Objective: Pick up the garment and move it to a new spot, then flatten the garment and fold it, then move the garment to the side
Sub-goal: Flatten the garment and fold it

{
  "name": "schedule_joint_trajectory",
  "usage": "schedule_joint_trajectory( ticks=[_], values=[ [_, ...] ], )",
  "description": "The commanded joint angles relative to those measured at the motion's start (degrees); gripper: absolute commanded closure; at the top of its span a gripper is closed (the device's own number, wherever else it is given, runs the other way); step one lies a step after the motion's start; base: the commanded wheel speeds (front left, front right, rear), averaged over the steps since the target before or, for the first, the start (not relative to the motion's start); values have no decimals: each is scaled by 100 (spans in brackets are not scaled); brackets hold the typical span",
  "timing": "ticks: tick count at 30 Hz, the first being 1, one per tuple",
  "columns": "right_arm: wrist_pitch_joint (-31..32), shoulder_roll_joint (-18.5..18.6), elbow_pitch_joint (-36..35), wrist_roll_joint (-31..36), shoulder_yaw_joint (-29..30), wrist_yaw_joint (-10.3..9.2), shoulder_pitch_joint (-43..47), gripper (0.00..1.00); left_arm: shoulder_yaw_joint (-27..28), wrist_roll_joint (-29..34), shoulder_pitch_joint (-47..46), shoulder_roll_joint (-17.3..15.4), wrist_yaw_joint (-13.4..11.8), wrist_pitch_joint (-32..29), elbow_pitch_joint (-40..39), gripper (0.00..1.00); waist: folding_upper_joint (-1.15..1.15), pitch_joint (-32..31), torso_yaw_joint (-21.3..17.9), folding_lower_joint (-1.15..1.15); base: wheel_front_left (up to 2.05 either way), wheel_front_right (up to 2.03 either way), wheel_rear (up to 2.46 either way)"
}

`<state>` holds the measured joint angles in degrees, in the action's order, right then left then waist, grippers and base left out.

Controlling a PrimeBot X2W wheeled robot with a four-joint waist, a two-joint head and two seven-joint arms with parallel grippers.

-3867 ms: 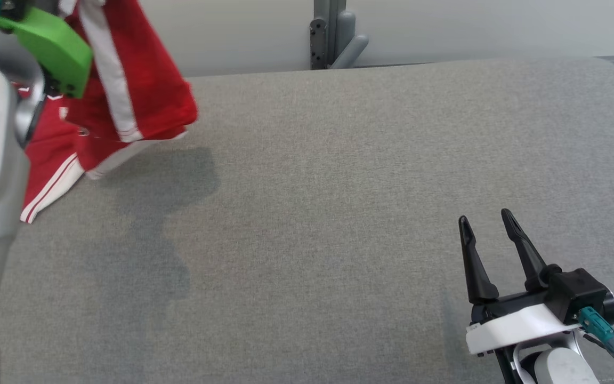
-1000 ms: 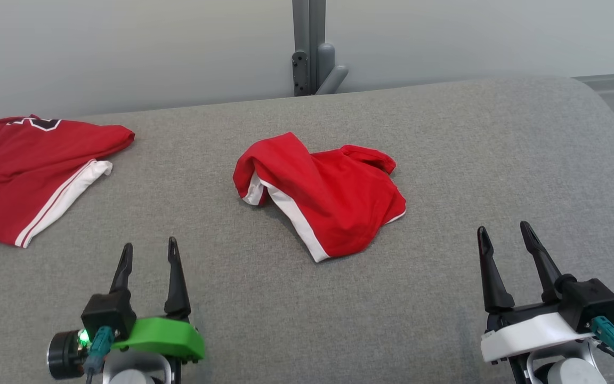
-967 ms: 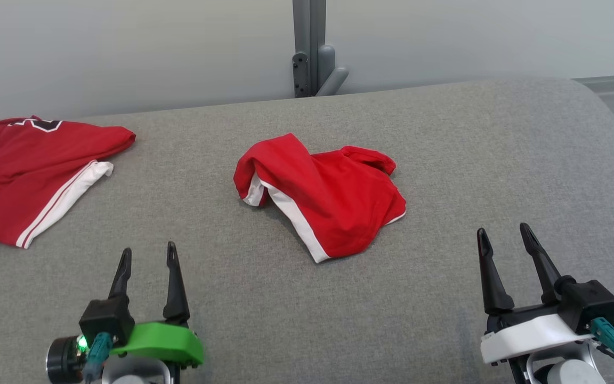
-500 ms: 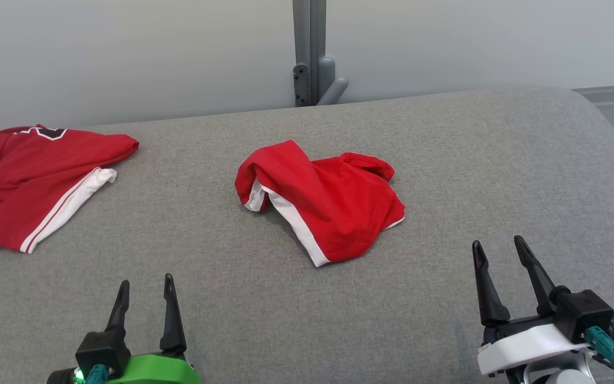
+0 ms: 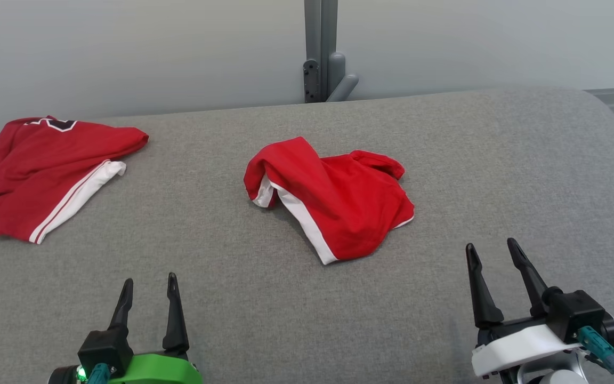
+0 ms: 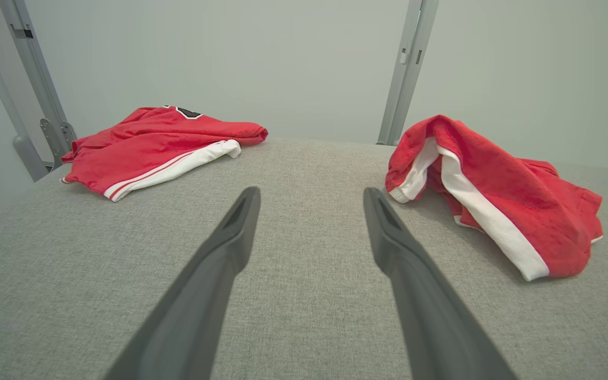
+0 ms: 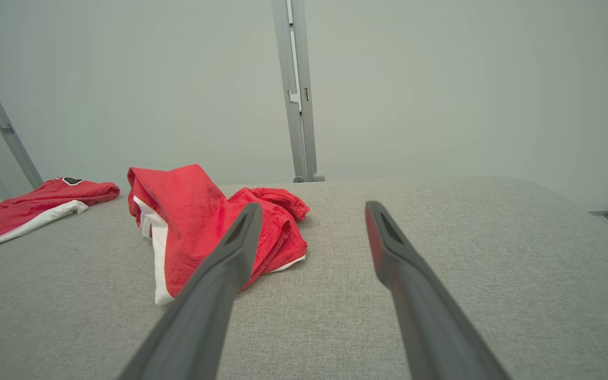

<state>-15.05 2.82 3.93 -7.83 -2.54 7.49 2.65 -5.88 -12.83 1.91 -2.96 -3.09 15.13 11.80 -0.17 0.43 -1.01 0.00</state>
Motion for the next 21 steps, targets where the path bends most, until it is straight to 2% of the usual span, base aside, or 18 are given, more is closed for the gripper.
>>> schedule_joint_trajectory(
  ticks=[1,6,13,20,21],
  values=[
    [-17,12,32,-4,-52,0,-83,0,-1,66,-62,1,19,6,-22,0,17,44,70,0,0,0,0],
    [-17,12,317,-48,-366,0,-375,0,-96,60,-183,5,37,6,-64,0,17,222,307,0,0,0,0],
    [-17,15,1319,-79,-938,0,-1181,0,-329,31,-417,3,28,6,-95,0,17,580,856,0,0,0,0],
    [-17,17,2673,188,-920,-1,-1973,0,-584,-54,-585,2,-1,6,-126,0,17,825,1509,0,0,0,0],
    [-17,17,2673,188,-920,-1,-1973,0,-584,-54,-585,2,-1,6,-126,0,17,825,1509,0,0,0,0]
  ],
)
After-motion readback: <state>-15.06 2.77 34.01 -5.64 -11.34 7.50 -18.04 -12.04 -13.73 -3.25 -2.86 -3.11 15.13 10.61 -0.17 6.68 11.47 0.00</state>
